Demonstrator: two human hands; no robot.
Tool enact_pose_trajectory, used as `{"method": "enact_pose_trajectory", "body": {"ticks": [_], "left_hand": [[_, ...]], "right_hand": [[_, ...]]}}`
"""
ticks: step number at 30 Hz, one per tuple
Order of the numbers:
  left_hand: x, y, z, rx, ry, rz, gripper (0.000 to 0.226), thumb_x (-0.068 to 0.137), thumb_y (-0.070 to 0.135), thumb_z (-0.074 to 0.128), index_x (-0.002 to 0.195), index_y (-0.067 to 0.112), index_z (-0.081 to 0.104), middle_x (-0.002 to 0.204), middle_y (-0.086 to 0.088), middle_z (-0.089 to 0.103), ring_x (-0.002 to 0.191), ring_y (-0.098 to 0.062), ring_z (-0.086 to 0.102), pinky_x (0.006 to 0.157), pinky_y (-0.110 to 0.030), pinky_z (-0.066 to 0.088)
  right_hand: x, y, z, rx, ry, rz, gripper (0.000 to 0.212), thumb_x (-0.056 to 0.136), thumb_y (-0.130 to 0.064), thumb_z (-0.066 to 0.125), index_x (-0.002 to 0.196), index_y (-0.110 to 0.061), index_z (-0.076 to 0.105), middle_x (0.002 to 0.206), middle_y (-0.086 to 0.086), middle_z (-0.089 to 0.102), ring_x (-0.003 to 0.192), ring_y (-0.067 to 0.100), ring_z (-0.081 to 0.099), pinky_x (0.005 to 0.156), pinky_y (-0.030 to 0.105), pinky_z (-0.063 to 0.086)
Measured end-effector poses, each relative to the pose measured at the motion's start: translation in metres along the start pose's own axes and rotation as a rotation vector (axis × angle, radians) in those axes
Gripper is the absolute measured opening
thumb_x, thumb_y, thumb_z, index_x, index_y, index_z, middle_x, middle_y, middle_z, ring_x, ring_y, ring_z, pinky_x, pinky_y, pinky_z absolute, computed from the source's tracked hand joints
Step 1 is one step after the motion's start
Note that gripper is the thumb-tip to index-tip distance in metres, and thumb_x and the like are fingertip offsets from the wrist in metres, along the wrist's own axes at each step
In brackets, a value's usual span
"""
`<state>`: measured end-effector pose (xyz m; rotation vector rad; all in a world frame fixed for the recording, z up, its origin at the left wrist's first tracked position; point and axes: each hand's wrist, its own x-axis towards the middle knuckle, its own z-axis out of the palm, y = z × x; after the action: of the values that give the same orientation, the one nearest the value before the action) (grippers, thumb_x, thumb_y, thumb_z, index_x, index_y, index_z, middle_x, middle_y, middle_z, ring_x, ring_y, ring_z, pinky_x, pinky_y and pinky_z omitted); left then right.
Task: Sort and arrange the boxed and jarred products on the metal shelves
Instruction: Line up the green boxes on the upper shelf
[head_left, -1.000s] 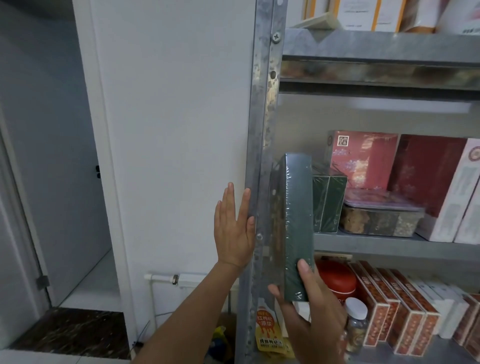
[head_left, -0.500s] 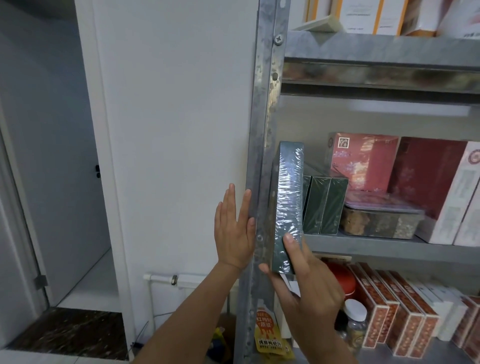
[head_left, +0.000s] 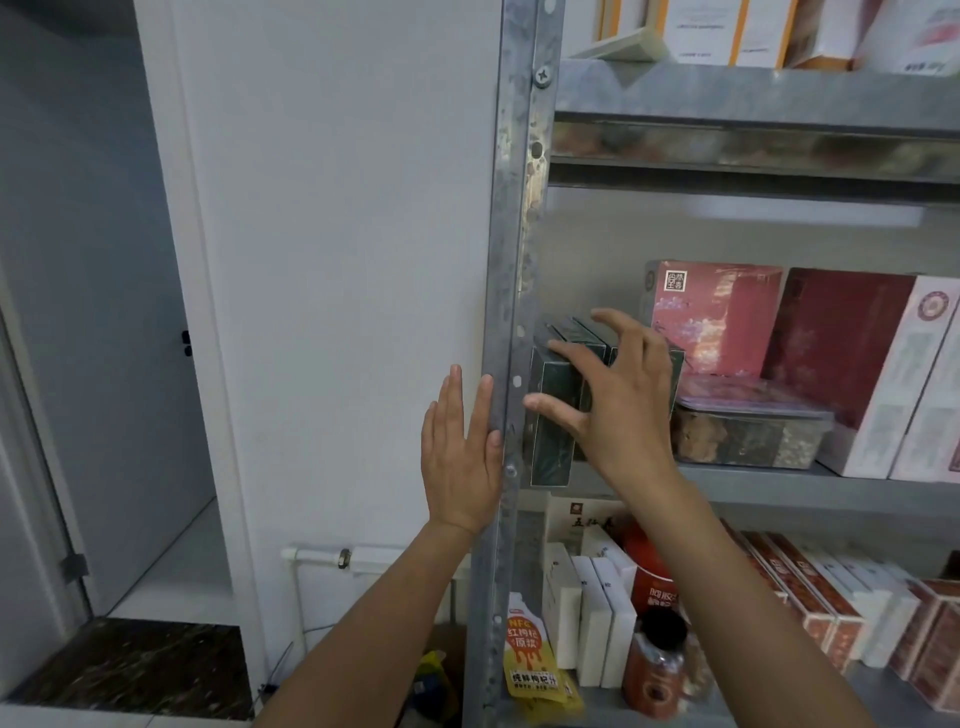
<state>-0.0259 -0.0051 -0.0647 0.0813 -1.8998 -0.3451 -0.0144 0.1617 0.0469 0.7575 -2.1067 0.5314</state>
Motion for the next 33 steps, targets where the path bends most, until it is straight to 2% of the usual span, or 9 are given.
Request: {"method": "enact_pose_trajectory", "body": {"ticks": [4, 9, 13, 18, 21, 23, 25, 29, 33], "left_hand": [[0.0, 0.0, 0.0, -0.015, -0.007, 0.002, 0.053, 0.104, 0.04, 0.015, 0.155, 0.032, 0.003, 0.16, -0.012, 0.02, 0.147, -0.026, 0.02, 0.119, -0.038, 0.013], [-0.001, 0.0, -0.001, -0.035, 0.001, 0.016, 0.054, 0.103, 0.036, 0.018, 0.155, 0.032, 0.001, 0.16, -0.013, 0.02, 0.147, -0.026, 0.022, 0.118, -0.042, 0.019], [0.0, 0.0, 0.0, -0.039, -0.003, 0.014, 0.058, 0.102, 0.033, 0.023, 0.155, 0.033, 0.0, 0.16, -0.012, 0.019, 0.148, -0.025, 0.021, 0.119, -0.041, 0.017], [0.0, 0.001, -0.002, -0.049, -0.013, 0.013, 0.053, 0.104, 0.038, 0.013, 0.155, 0.032, 0.001, 0.159, -0.014, 0.022, 0.147, -0.026, 0.022, 0.118, -0.042, 0.018], [-0.001, 0.001, -0.002, -0.053, -0.015, 0.007, 0.052, 0.104, 0.039, 0.012, 0.155, 0.032, 0.001, 0.159, -0.014, 0.024, 0.147, -0.026, 0.023, 0.117, -0.045, 0.022], [-0.001, 0.001, -0.003, -0.051, -0.02, 0.003, 0.052, 0.104, 0.039, 0.012, 0.155, 0.033, -0.001, 0.158, -0.014, 0.025, 0.147, -0.027, 0.024, 0.117, -0.047, 0.024], [-0.001, 0.002, -0.003, -0.047, -0.024, -0.002, 0.053, 0.104, 0.04, 0.012, 0.154, 0.035, -0.003, 0.158, -0.013, 0.025, 0.146, -0.027, 0.024, 0.117, -0.047, 0.024], [-0.001, 0.004, -0.004, -0.061, -0.027, -0.007, 0.053, 0.104, 0.043, 0.012, 0.154, 0.037, -0.005, 0.158, -0.012, 0.026, 0.146, -0.027, 0.025, 0.116, -0.049, 0.026], [-0.001, 0.007, -0.008, -0.06, -0.033, -0.015, 0.052, 0.104, 0.043, 0.01, 0.154, 0.036, -0.003, 0.157, -0.014, 0.029, 0.145, -0.029, 0.028, 0.115, -0.051, 0.028]], "right_hand": [[0.017, 0.006, 0.012, -0.095, -0.02, -0.053, 0.068, 0.076, -0.067, 0.057, 0.127, -0.023, 0.064, 0.15, 0.014, 0.034, 0.142, 0.036, 0.02, 0.116, 0.06, 0.012], [0.028, 0.009, 0.024, -0.163, -0.09, -0.066, 0.07, 0.085, -0.07, 0.046, 0.138, -0.026, 0.052, 0.156, 0.007, 0.025, 0.147, 0.029, 0.009, 0.119, 0.055, -0.002], [0.022, 0.021, 0.027, -0.098, 0.05, -0.021, 0.073, 0.093, -0.067, 0.02, 0.142, -0.021, 0.047, 0.153, 0.012, 0.03, 0.144, 0.027, 0.012, 0.119, 0.057, 0.0], [0.008, 0.029, 0.038, -0.157, 0.087, 0.04, 0.069, 0.095, -0.06, 0.02, 0.137, -0.017, 0.052, 0.154, 0.015, 0.029, 0.145, 0.032, 0.009, 0.114, 0.048, -0.017], [0.0, 0.026, 0.043, -0.15, 0.189, 0.038, 0.069, 0.093, -0.061, 0.027, 0.132, -0.013, 0.057, 0.148, 0.017, 0.036, 0.139, 0.029, 0.013, 0.116, 0.057, -0.004], [-0.006, 0.026, 0.046, -0.106, 0.254, 0.05, 0.063, 0.094, -0.059, 0.034, 0.129, -0.012, 0.058, 0.145, 0.01, 0.027, 0.137, 0.029, 0.016, 0.116, 0.059, 0.002], [-0.013, 0.024, 0.049, -0.075, 0.335, 0.04, 0.055, 0.095, -0.056, 0.04, 0.128, -0.013, 0.053, 0.141, 0.005, 0.022, 0.137, 0.029, 0.019, 0.116, 0.059, 0.005], [-0.039, 0.016, 0.058, 0.041, 0.515, 0.015, 0.043, 0.095, -0.05, 0.048, 0.119, -0.016, 0.042, 0.144, 0.011, 0.026, 0.136, 0.032, 0.029, 0.114, 0.06, 0.02], [-0.074, 0.008, 0.075, 0.288, 0.481, 0.134, 0.036, 0.088, -0.036, 0.064, 0.104, -0.012, 0.042, 0.147, 0.021, 0.03, 0.137, 0.034, 0.031, 0.105, 0.065, 0.034]]}}
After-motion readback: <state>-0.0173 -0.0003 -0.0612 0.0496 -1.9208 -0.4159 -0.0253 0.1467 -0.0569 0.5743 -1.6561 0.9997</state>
